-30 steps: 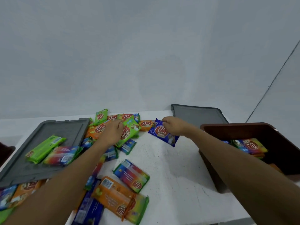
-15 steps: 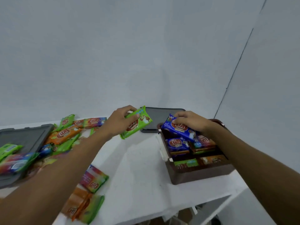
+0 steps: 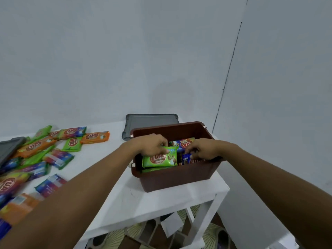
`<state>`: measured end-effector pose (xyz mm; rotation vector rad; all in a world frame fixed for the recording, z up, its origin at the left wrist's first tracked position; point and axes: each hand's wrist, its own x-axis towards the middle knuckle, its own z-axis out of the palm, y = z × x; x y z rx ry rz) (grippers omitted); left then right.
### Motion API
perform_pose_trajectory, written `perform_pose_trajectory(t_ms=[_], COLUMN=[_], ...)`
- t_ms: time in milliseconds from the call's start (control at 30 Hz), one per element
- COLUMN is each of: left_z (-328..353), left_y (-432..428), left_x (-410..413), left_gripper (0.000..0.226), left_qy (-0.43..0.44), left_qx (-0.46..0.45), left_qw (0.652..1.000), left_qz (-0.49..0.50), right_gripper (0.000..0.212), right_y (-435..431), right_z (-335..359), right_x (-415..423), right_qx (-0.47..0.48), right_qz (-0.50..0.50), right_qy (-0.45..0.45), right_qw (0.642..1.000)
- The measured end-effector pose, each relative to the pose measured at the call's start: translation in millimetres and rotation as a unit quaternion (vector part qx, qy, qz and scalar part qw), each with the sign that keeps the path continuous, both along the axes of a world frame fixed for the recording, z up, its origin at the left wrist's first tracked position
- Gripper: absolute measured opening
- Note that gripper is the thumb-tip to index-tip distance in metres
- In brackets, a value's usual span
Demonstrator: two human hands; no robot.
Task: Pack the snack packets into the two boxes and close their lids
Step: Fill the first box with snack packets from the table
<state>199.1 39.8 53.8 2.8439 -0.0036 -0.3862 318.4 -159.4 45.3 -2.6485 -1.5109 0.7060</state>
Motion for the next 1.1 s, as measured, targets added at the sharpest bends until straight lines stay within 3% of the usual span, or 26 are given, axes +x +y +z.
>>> perform_pose_trajectory(t_ms=[67,167,600,1100], left_z=[-14.1,-23.6,-18.1,-18.3], left_y=[-3.9,-5.3,-10.3,-6.8], left_x=[-2.5,-6.0,6.8,-3.3], left_gripper=[0.029,0.028,0.032,0.030], left_qy=[0.061,0.077,0.158,0.185], left_qx=[0.048,0.099,0.058,0.031], left_qw=[0.997,0.992,0.986,0.982], left_qz=[0.001,-0.005,0.014,0.003], right_gripper=[0.036,0.037,0.034,0.037], right_y=[-0.1,2.9,12.8,6.2], right_z=[-4.7,-7.8,-12.4,-16.7], right_x=[4.5,9.2,31.1,21.4], right_qx=[-0.008,-0.009,0.008,-0.033], right_qz=[0.021,0.053,0.065,0.094], right_qy=[-0.009,-0.015,0.070,0.070], right_qw=[1.000,0.998,0.995,0.993])
